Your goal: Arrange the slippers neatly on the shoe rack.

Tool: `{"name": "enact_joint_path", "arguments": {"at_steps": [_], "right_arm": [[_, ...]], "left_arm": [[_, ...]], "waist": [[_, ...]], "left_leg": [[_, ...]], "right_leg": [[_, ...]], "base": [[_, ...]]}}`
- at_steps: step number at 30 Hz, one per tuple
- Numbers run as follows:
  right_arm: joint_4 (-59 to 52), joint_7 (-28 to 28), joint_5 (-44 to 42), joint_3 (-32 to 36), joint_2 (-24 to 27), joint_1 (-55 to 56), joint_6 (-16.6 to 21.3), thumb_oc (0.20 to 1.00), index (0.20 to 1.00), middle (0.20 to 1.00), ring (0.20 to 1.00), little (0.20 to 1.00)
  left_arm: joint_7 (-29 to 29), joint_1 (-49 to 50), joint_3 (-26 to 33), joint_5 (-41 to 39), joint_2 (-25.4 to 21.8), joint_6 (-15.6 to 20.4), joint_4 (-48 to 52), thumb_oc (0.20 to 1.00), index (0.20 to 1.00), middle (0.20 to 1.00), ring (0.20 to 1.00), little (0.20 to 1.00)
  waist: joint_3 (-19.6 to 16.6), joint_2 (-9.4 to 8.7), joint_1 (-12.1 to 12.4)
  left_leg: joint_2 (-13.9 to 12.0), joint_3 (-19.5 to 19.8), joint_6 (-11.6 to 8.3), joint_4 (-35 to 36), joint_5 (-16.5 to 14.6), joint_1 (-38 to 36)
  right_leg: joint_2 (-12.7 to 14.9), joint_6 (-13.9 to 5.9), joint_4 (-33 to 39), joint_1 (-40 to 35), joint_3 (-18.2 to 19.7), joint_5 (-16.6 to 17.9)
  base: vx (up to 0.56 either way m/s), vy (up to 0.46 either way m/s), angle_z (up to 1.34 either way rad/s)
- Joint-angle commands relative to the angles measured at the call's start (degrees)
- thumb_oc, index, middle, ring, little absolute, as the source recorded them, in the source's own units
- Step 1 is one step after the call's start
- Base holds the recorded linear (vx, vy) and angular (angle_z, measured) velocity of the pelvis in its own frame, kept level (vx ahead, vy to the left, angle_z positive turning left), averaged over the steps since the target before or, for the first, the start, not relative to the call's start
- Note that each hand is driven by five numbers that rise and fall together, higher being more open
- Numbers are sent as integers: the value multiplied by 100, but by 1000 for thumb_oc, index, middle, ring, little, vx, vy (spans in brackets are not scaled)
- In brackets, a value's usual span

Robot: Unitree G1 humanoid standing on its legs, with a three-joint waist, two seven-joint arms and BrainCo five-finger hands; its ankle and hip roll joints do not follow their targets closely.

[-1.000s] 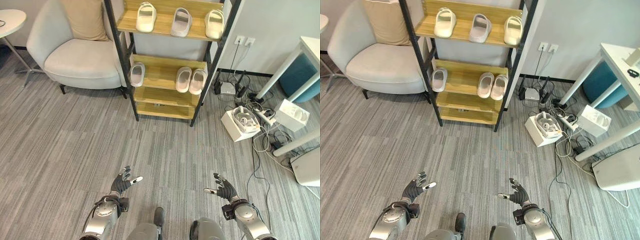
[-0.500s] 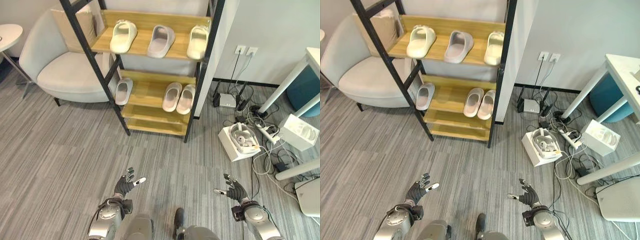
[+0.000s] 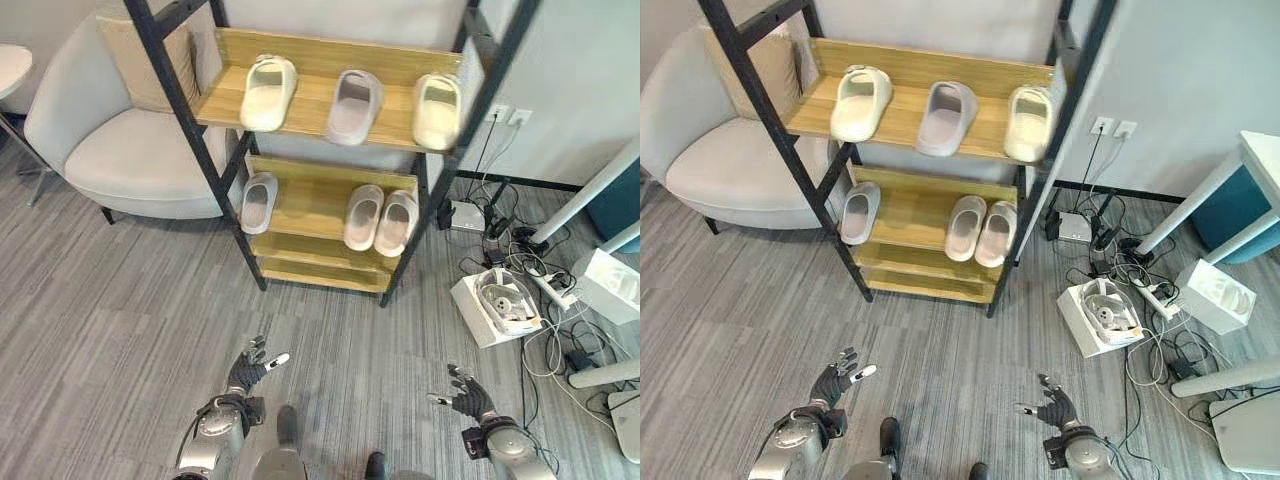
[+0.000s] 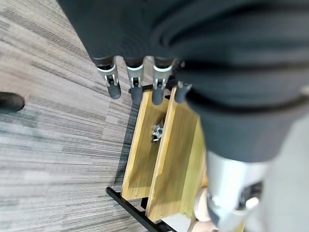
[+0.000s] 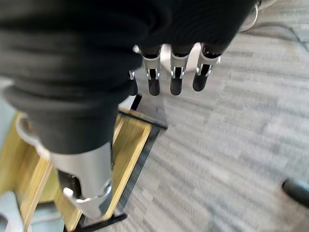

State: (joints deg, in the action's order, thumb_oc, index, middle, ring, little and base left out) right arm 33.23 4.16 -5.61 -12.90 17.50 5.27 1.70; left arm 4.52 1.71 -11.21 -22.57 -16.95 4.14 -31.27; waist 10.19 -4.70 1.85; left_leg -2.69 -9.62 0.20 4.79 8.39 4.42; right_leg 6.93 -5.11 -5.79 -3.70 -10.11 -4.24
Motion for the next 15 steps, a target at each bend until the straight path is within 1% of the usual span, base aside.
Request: {"name": "enact_joint_path", "arguments": {"at_steps": [1,2,3,4,5,8,9,10,11,12,13,14,15], "right_arm": [[-319,-5,47,39,108,-195,104,1000,1000,1000,1000,1000],[-333,-9,7,-23,48,-265,109,1000,1000,1000,1000,1000],[-352,-9,12,-26,46,-260,103,1000,1000,1000,1000,1000],[-390,-34,5,-12,50,-234,87,1000,1000,1000,1000,1000],[-415,-49,-6,3,62,-219,82,1000,1000,1000,1000,1000],[-450,-36,-34,-13,75,-233,83,1000,1000,1000,1000,1000],[-441,-28,-43,-22,77,-246,80,1000,1000,1000,1000,1000],[-440,-35,-38,-26,73,-230,69,1000,1000,1000,1000,1000],[-440,-44,-39,-26,78,-214,68,1000,1000,1000,1000,1000],[-509,-49,-38,7,101,-98,79,1000,1000,1000,1000,1000],[-468,-42,-43,14,112,-63,94,1000,1000,1000,1000,1000],[-432,-69,-91,-1,182,-7,124,1000,1000,1000,1000,1000],[-446,-74,-114,-7,227,-9,127,1000,1000,1000,1000,1000]], "left_arm": [[18,-22,62,14,-177,165,448,1000,1000,1000,1000,1000],[12,-98,56,67,-262,144,463,1000,1000,1000,1000,1000],[8,-97,52,82,-271,135,477,1000,1000,1000,1000,1000],[5,-87,61,97,-283,124,511,1000,1000,1000,1000,1000],[-4,-71,71,110,-283,123,540,1000,1000,1000,1000,1000],[-10,-56,47,95,-279,127,583,1000,1000,1000,1000,1000],[-7,-75,40,69,-255,123,582,1000,1000,1000,1000,1000],[-14,-72,47,63,-231,128,576,1000,1000,1000,1000,1000],[-17,-71,41,60,-218,134,575,1000,1000,1000,1000,1000],[-66,-62,22,39,-180,148,603,1000,1000,1000,1000,1000],[-85,-32,19,37,-153,147,600,1000,1000,1000,1000,1000],[-105,40,32,-87,-89,141,620,1000,1000,1000,1000,1000],[-104,39,16,-126,-74,138,629,1000,1000,1000,1000,1000]], "waist": [[94,-158,159],[194,-91,137],[206,-61,119],[219,-22,73],[219,-6,42],[284,40,-33],[323,39,-86],[338,42,-131],[344,34,-184],[278,-22,-237],[223,-22,-243],[103,-11,-242],[130,-23,-219]], "left_leg": [[-153,143,-96,-640,-715,167],[-47,175,52,-689,-842,88],[-22,179,84,-667,-874,20],[17,191,100,-598,-901,-101],[50,187,102,-529,-935,-211],[100,147,90,-410,-1085,-542],[100,158,62,-391,-1154,-698],[98,187,41,-389,-1205,-793],[96,211,19,-391,-1241,-858],[117,280,-20,-430,-1366,-952],[81,285,-61,-446,-1393,-1013],[-104,322,-235,-980,-1417,-928],[-126,379,-283,-1360,-1328,-790]], "right_leg": [[589,-483,4,155,202,570],[569,-456,-810,537,264,778],[532,-437,-962,646,268,802],[438,-380,-1002,816,272,794],[396,-358,-880,880,222,759],[303,-330,-379,1105,-210,778],[248,-357,-129,1202,-354,891],[213,-393,19,1263,-413,941],[175,-418,122,1319,-381,1001],[98,-380,391,1163,-215,951],[42,-327,490,1036,-182,952],[-125,-186,623,772,-155,884],[-160,-125,644,701,-143,858]], "base": [[90,188,13],[128,223,17],[188,271,19],[168,107,28],[196,79,19],[227,-6,0],[247,-65,-8],[260,-83,-5],[295,-138,13],[304,-170,19],[441,-304,68],[332,-268,64],[274,-277,55]]}}
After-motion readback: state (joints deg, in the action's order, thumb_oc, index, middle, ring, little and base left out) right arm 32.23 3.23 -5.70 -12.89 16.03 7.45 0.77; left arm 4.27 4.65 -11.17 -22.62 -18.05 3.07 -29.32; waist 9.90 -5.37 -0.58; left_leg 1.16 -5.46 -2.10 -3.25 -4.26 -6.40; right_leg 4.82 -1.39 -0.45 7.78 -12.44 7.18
